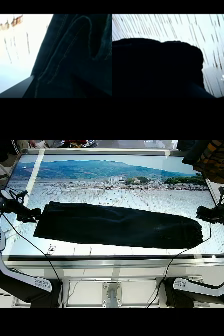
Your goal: Fold the clothes and pants, and hang the long-sleeved shirts on hangers.
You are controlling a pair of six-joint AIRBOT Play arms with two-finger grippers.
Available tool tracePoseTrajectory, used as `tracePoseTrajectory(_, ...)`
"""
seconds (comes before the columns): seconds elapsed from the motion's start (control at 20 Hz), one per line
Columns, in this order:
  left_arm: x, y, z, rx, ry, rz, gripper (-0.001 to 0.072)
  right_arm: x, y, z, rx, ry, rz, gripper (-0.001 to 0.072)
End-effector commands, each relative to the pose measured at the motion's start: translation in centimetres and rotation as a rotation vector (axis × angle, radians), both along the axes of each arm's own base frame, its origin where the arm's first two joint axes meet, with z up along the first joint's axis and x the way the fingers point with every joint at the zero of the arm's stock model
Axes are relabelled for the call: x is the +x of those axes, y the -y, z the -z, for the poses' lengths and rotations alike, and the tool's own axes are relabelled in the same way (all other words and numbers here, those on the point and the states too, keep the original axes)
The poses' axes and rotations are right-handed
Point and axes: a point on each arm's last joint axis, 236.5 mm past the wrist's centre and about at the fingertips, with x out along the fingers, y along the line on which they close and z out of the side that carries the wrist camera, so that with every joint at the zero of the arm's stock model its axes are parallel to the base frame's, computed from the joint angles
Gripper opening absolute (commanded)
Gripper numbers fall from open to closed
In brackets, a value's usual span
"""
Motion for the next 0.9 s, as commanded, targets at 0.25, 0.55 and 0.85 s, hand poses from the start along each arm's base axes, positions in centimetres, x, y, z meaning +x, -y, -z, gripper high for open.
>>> tracePoseTrajectory(0.25,-1.1,-0.4,1.2,0.038,-0.075,-0.02,0.0461,0.2,0.0,-0.1,0.0,0.009,0.002,0.034)
tracePoseTrajectory(0.55,-2.3,0.4,1.1,0.009,-0.122,0.021,0.029,0.2,0.0,-0.1,0.0,0.009,0.002,0.034)
tracePoseTrajectory(0.85,-3.1,1.6,0.5,-0.01,-0.155,0.09,0.0019,0.2,0.0,-0.1,0.001,0.008,0.002,0.0339)
